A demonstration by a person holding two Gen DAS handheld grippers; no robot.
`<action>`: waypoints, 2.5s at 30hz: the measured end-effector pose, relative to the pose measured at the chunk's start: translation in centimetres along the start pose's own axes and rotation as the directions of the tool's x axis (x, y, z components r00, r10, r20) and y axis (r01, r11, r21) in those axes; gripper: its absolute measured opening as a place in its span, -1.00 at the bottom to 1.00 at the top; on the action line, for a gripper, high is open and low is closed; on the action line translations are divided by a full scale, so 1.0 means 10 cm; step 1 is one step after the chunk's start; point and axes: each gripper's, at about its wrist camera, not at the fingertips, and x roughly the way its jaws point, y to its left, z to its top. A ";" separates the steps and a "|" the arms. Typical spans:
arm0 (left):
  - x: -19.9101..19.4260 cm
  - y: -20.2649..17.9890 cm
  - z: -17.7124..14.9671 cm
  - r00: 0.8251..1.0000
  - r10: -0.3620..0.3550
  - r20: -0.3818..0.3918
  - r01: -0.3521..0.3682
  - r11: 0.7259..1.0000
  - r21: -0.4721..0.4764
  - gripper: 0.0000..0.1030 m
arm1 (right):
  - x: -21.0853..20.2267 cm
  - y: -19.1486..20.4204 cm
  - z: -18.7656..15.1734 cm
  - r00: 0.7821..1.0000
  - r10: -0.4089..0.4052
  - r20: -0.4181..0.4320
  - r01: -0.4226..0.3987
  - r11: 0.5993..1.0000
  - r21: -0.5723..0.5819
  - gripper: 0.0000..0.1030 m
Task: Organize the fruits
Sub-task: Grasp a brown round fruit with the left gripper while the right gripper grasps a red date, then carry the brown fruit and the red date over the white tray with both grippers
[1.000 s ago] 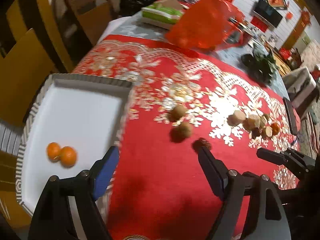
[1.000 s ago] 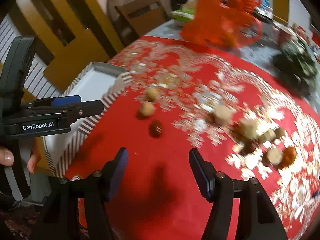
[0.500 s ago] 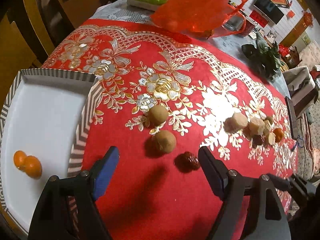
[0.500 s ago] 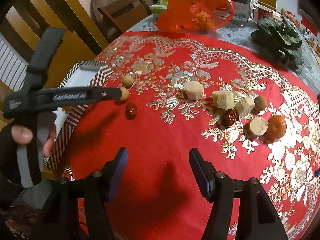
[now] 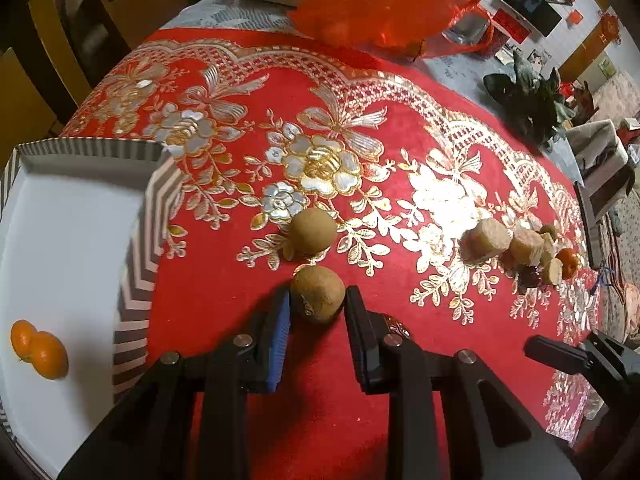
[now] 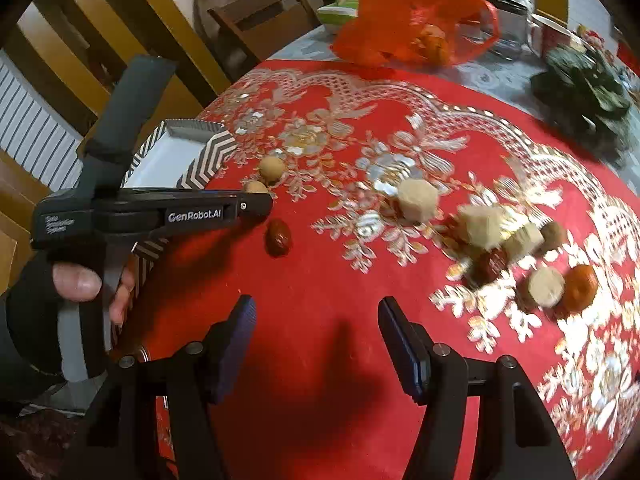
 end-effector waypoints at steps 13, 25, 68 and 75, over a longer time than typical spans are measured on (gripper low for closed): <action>-0.50 0.18 0.04 0.996 0.028 0.080 -0.028 1.000 -0.007 -0.49 | 0.54 0.34 0.39 0.999 -0.002 -0.044 -0.005 0.986 -0.167 -0.07; -0.54 0.32 -0.08 0.996 0.052 0.070 -0.051 0.998 -0.025 -0.49 | 0.74 0.42 0.39 0.994 -0.068 -0.088 0.045 0.969 -0.242 -0.64; -1.03 0.67 -0.38 0.984 0.121 0.129 -0.113 0.991 -0.067 -0.49 | 0.12 0.91 0.46 1.000 0.005 0.026 0.000 0.978 -0.207 -0.63; -1.08 0.91 -0.45 0.981 0.146 0.130 -0.132 0.985 -0.110 -0.49 | 0.22 1.12 0.53 1.000 0.025 0.012 -0.021 0.969 -0.246 -0.63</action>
